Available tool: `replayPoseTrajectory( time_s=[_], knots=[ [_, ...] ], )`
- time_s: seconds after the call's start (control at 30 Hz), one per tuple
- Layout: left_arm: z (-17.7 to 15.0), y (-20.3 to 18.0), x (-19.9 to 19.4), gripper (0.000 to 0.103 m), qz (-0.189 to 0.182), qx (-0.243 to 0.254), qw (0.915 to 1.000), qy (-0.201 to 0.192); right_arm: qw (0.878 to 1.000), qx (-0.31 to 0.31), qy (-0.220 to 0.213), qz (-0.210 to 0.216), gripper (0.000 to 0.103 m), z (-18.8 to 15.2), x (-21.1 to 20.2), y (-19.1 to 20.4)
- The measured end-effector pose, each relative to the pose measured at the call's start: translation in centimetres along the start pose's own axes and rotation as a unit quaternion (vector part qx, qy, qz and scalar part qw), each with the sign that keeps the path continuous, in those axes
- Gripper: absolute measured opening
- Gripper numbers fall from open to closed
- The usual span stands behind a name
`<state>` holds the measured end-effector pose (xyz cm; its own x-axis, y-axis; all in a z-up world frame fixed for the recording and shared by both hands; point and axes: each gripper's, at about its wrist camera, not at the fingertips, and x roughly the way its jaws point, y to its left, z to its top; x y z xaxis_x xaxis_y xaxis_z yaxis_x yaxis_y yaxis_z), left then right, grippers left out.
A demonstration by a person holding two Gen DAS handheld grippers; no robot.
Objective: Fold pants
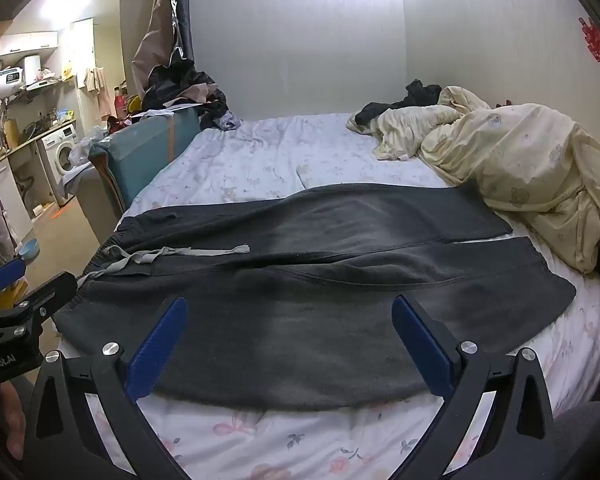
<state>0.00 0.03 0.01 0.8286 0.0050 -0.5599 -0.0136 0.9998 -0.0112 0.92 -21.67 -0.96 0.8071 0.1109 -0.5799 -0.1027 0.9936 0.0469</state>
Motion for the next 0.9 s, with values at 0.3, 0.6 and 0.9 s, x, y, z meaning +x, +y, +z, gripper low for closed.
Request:
replayPoseTrajectory(
  time_s=[0.3,0.6,0.9],
  knots=[
    [0.03,0.05,-0.07,0.102,0.000,0.004,1.0000,-0.005,1.000,0.002,-0.002,0.001,0.103,-0.04,0.09,0.01],
    [-0.19,-0.22,0.01,0.102,0.003,0.010,0.9999,-0.010,1.000,0.003,-0.003,0.003,0.103,0.18,-0.25,0.00],
    [-0.14,-0.43,-0.49,0.102,0.003,0.013,0.9998,-0.015,1.000,0.005,-0.003,0.004,0.103,0.47,-0.35,-0.09]
  ],
)
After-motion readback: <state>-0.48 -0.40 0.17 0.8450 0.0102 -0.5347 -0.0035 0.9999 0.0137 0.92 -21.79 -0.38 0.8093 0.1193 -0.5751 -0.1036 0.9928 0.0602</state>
